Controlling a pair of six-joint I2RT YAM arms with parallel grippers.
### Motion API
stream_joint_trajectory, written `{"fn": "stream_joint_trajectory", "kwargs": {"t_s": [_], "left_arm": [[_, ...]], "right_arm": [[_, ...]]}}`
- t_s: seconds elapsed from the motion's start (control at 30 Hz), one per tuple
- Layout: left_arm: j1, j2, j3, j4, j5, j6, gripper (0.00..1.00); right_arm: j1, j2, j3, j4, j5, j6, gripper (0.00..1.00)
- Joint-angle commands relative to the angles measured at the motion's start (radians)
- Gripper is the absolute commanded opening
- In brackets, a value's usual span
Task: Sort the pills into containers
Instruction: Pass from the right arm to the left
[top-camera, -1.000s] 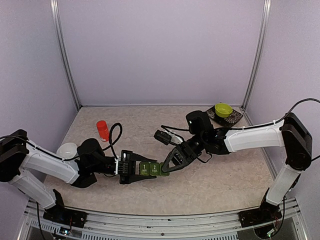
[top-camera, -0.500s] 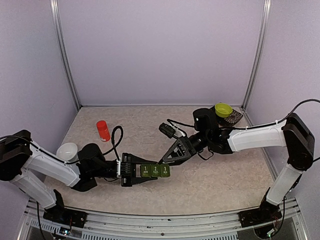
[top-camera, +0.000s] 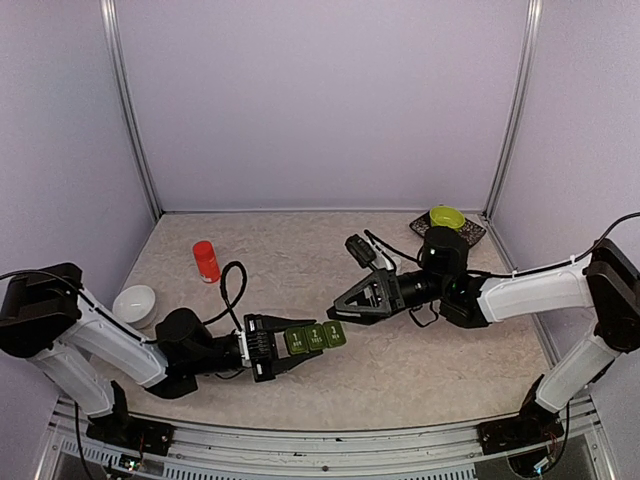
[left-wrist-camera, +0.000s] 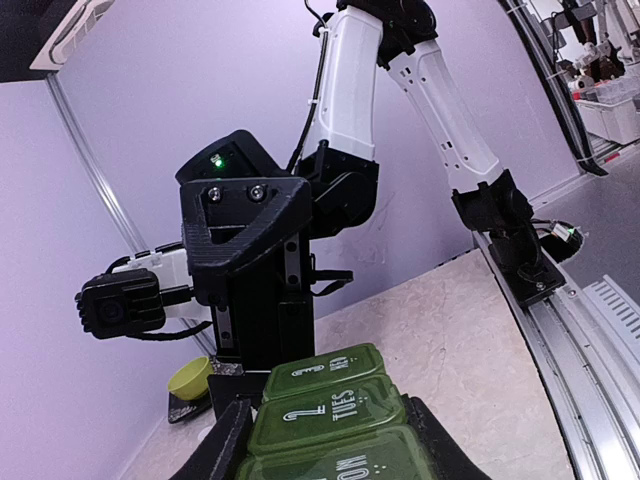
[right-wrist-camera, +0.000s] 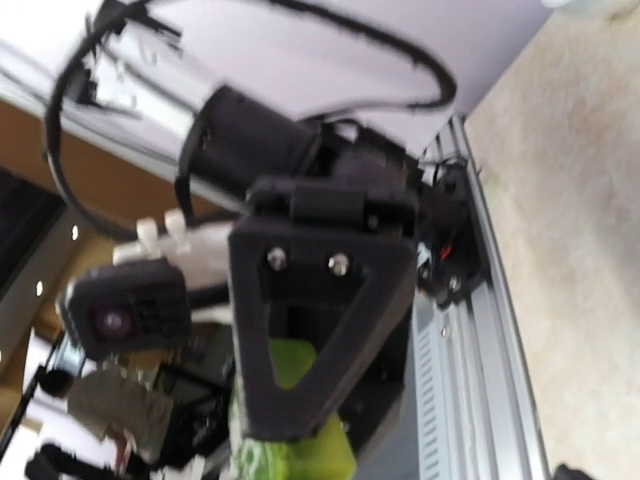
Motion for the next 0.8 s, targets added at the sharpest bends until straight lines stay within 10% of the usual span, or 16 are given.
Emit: {"fn": "stream_joint_trajectory", "kwargs": {"t_s": [0.0,0.37,0.77], "left_arm": [[-0.05,0.072,-0.004,0.166,-0.185,0.036,0.44],[-0.136,0.244,0.032,0.445,-0.436,0.117,0.44],[-0.123,0.186,0.06,0.391,-0.439,0.086,0.44]], "right_arm": [[0.011,-0.019,-0.05,0.198,0.123,0.118,0.97],[0.055,-0.002,-0.104,0.303,0.165,0.217,0.88],[0.0,-0.043,-0.147,0.163,0.236,0.094,0.87]]}}
